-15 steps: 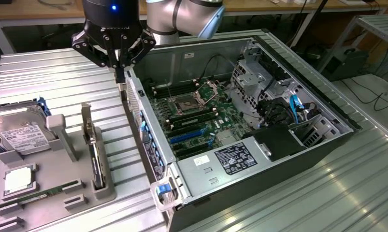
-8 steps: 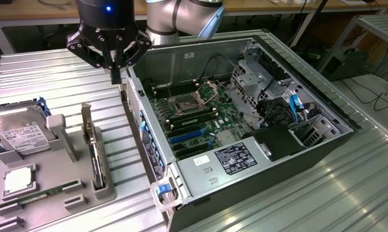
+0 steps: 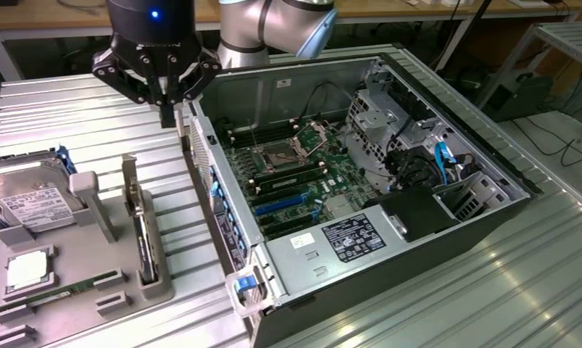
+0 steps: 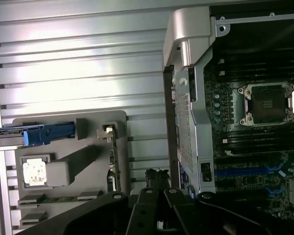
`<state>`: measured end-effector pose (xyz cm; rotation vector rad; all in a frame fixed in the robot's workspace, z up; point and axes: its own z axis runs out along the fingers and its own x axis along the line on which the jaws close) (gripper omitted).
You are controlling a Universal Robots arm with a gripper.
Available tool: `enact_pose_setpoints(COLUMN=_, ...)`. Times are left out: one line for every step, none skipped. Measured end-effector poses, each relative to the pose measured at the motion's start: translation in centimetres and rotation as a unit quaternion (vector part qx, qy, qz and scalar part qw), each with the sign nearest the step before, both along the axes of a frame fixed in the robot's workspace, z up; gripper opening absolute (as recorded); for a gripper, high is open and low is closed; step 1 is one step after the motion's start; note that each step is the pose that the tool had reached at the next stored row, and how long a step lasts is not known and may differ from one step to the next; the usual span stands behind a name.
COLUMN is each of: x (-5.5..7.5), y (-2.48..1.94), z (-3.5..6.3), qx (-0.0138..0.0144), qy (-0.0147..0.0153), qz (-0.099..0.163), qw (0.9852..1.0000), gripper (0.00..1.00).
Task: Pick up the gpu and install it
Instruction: 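Reach for the gpu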
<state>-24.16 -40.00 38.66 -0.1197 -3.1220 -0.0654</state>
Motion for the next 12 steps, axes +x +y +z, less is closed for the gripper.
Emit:
enact_pose_setpoints(x=-0.1, y=-0.01, z=-0.01, qx=-0.0001, qy=0.0006, qz=0.000, qw=1.0000, gripper=0.11)
enact_pose_setpoints(x=-0.2, y=-0.02, z=-0.02, qx=-0.0001, qy=0.0011, qz=0.000, qw=1.0000, gripper=0.11)
enact_pose_setpoints(x=-0.3, y=-0.02, z=-0.03, qx=-0.0001, qy=0.0015, qz=0.000, qw=1.0000, gripper=0.11)
enact_pose_setpoints(x=-0.4, y=-0.02, z=-0.05, qx=0.0000, qy=0.0019, qz=0.000, qw=1.0000, gripper=0.11)
enact_pose_setpoints(x=-0.4, y=-0.03, z=-0.06, qx=0.0000, qy=0.0022, qz=0.000, qw=1.0000, gripper=0.11)
enact_pose_setpoints(x=-0.5, y=-0.03, z=-0.07, qx=0.0000, qy=0.0026, qz=0.000, qw=1.0000, gripper=0.11)
enact_pose_setpoints(x=-0.6, y=-0.04, z=-0.09, qx=-0.0001, qy=0.0034, qz=0.000, qw=1.0000, gripper=0.11)
enact_pose_setpoints(x=-0.8, y=-0.05, z=-0.11, qx=0.0000, qy=0.0039, qz=0.000, qw=1.0000, gripper=0.11)
enact_pose_setpoints(x=-0.8, y=-0.05, z=-0.13, qx=0.0000, qy=0.0044, qz=0.000, qw=1.0000, gripper=0.11)
enact_pose_setpoints(x=-0.9, y=-0.05, z=-0.13, qx=-0.0001, qy=0.0048, qz=0.000, qw=1.0000, gripper=0.11)
enact_pose_setpoints(x=-1.0, y=-0.06, z=-0.14, qx=-0.0001, qy=0.0052, qz=0.000, qw=1.0000, gripper=0.11)
enact_pose_setpoints(x=-1.1, y=-0.07, z=-0.15, qx=-0.0001, qy=0.0055, qz=0.000, qw=1.0000, gripper=0.11)
